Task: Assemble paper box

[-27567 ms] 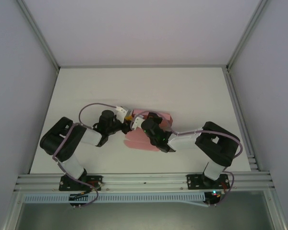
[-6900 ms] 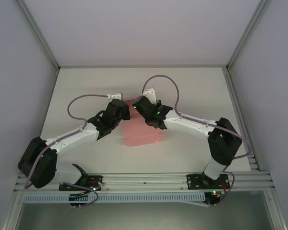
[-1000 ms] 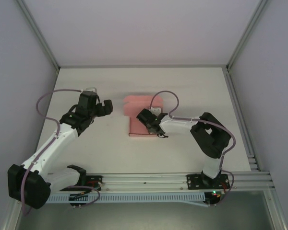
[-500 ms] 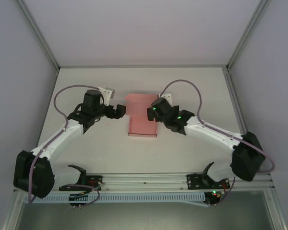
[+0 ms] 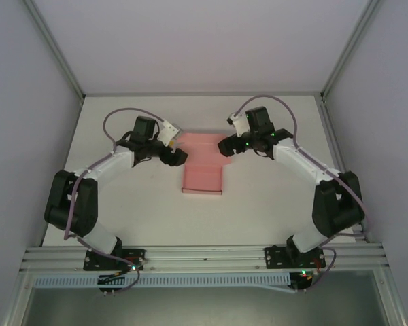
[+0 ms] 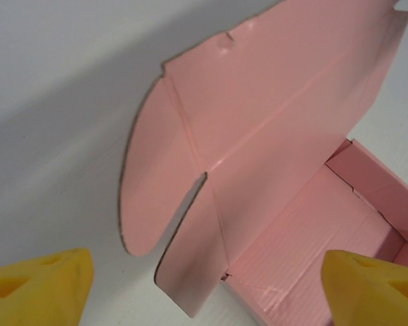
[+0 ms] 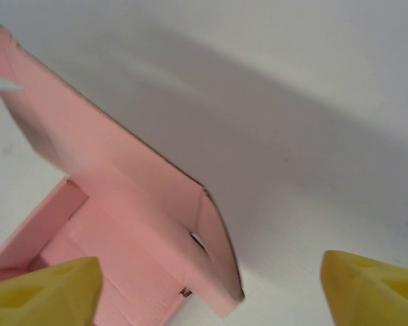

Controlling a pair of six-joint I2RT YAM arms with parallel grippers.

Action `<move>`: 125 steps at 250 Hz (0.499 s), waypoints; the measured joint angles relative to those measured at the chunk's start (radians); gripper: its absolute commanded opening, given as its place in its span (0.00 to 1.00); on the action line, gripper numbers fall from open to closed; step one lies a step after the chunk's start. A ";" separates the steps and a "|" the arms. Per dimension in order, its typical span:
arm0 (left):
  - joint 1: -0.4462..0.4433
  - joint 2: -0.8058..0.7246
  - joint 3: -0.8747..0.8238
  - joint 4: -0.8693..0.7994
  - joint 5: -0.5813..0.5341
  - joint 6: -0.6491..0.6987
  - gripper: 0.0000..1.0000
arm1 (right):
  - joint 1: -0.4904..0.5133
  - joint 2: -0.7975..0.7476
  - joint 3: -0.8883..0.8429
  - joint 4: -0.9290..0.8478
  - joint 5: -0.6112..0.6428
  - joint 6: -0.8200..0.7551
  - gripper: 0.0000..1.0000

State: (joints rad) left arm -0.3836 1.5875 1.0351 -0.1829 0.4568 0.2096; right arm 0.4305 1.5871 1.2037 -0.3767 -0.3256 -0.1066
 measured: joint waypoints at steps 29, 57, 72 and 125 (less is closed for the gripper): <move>0.005 0.008 0.006 -0.005 0.019 0.028 0.60 | -0.001 0.060 0.055 -0.069 -0.037 -0.048 0.66; 0.007 0.015 0.006 -0.008 0.027 0.037 0.48 | -0.003 0.072 0.061 -0.105 -0.051 -0.086 0.61; 0.007 0.015 0.006 -0.006 0.030 0.042 0.42 | -0.003 0.077 0.061 -0.120 -0.054 -0.097 0.58; 0.007 0.016 0.006 -0.004 0.035 0.040 0.37 | -0.005 0.084 0.061 -0.138 -0.069 -0.124 0.47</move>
State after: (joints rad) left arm -0.3763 1.6039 1.0416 -0.1871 0.4923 0.2501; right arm 0.4252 1.6707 1.2652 -0.5148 -0.3950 -0.2310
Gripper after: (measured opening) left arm 0.378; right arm 0.505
